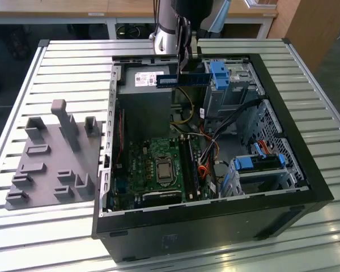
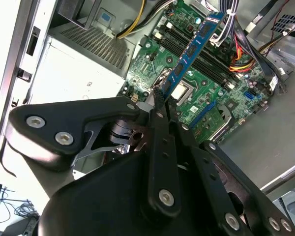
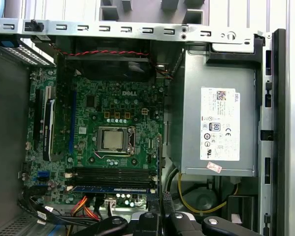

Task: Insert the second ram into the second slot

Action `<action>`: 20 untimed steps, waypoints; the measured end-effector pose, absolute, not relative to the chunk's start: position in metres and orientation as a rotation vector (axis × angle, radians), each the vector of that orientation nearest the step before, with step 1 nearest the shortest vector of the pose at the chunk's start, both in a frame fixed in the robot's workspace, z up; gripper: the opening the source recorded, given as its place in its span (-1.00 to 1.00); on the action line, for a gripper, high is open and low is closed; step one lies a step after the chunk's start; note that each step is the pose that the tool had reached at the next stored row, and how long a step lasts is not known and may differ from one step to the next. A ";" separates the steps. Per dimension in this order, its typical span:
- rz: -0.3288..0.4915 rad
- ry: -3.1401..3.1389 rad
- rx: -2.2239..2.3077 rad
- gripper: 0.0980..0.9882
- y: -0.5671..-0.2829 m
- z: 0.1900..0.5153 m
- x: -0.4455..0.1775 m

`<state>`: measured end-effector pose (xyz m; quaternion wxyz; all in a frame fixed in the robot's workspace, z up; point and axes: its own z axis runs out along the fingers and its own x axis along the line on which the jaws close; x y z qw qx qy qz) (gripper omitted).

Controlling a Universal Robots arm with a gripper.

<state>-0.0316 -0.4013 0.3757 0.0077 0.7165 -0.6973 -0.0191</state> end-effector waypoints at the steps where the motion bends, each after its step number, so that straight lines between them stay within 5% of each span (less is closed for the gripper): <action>1: -0.060 -2.180 2.240 -0.91 -0.401 0.376 -0.032; 20: -0.031 -2.168 2.226 -0.91 -0.411 0.376 -0.032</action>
